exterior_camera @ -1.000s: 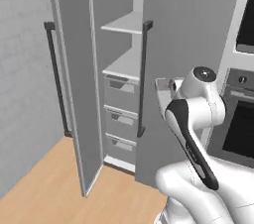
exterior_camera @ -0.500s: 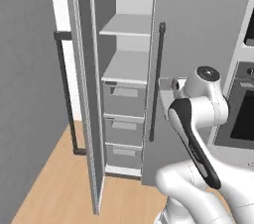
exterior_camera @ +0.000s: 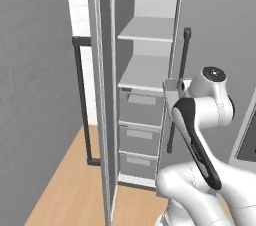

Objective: Take the meat container that has the fish and place it on the second highest rack of the freezer. Then take the vegetable container that has the mushroom and sweet potato and place it on the highest rack of the freezer.

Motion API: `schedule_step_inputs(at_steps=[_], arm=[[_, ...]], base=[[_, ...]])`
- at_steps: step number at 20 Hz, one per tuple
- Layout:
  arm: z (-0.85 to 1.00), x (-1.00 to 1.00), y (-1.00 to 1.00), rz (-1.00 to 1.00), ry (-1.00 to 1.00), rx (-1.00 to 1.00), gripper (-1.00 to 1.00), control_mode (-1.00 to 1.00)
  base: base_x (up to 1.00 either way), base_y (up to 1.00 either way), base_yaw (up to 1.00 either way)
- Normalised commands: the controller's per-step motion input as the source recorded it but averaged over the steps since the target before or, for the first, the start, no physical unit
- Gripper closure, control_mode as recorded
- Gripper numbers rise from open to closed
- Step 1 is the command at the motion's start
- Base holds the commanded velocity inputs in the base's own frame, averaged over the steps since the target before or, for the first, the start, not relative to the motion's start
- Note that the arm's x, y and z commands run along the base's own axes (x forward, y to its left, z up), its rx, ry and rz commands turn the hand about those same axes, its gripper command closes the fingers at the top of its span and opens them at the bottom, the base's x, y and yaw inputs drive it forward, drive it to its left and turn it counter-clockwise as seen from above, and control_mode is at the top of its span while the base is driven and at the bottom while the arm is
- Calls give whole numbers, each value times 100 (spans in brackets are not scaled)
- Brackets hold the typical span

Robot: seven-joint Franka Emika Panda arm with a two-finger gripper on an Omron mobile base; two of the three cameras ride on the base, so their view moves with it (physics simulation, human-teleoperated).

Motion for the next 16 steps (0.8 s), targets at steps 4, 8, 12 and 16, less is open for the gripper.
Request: schedule_step_inputs(at_steps=[4, 8, 12, 16], arm=[[0, 0, 0, 0, 0, 0, 100, 100], [0, 0, 0, 0, 0, 0, 100, 100], [0, 0, 0, 0, 0, 0, 100, 100], [0, 0, 0, 0, 0, 0, 100, 100]], base=[[33, 7, 30], [47, -1, 8], [37, 24, 0], [47, 37, 0]])
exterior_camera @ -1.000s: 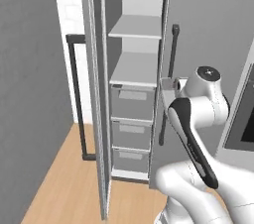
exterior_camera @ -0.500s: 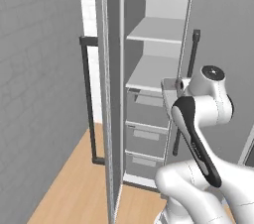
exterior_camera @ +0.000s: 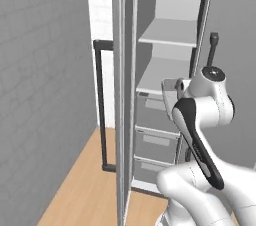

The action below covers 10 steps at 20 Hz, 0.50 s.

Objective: Take the meat container that has the fish and place it on the second highest rack of the freezer. Then take the vegetable container that has the mushroom and sweet potato and place it on the highest rack of the freezer.

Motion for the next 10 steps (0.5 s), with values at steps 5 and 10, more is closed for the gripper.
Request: schedule_step_inputs(at_steps=[5, 10], arm=[[0, 0, 0, 0, 0, 0, 100, 100], [0, 0, 0, 0, 0, 0, 100, 100]], base=[[46, -23, 3], [27, -33, 0]])
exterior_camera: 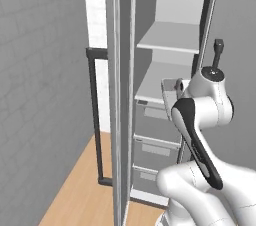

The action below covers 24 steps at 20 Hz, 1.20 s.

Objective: Take the meat container that has the fish and place it on the second highest rack of the freezer. Then take the vegetable container that has the mushroom and sweet potato and place it on the highest rack of the freezer.

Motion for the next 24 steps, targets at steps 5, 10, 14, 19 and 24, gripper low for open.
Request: schedule_step_inputs(at_steps=[5, 10, 14, 19, 24], arm=[[0, 0, 0, 0, 0, 0, 100, 100], [0, 0, 0, 0, 0, 0, 100, 100], [0, 0, 0, 0, 0, 0, 100, 100], [0, 0, 0, 0, 0, 0, 100, 100], [0, 0, 0, 0, 0, 0, 100, 100]], base=[[45, 0, 0], [57, 0, 0], [46, 0, 0], [48, 18, 0], [47, 12, 0]])
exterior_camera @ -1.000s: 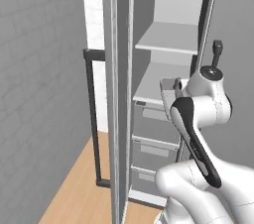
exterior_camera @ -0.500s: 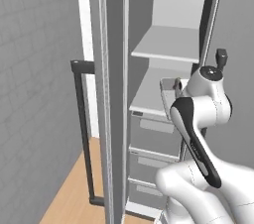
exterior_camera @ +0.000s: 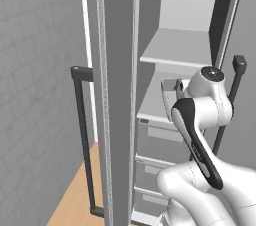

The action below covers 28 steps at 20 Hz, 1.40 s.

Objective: Take the meat container that has the fish and place it on the second highest rack of the freezer. Then take the vegetable container that has the mushroom and sweet potato and place it on the highest rack of the freezer.

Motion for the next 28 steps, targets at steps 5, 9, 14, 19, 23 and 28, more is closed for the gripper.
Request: schedule_step_inputs(at_steps=[5, 9, 14, 19, 23, 28], arm=[[0, 0, 0, 0, 0, 0, 100, 100], [0, 0, 0, 0, 0, 0, 100, 100], [0, 0, 0, 0, 0, 0, 100, 100], [-4, 0, 0, 0, 0, 0, 100, -100], [-49, 10, 5, -13, 2, 1, 100, -100], [-66, 56, 0, -9, -5, 11, 100, -100]], base=[[16, 0, 0], [0, 0, 0], [0, 0, 0], [0, 0, 0], [0, 0, 0], [0, 0, 0]])
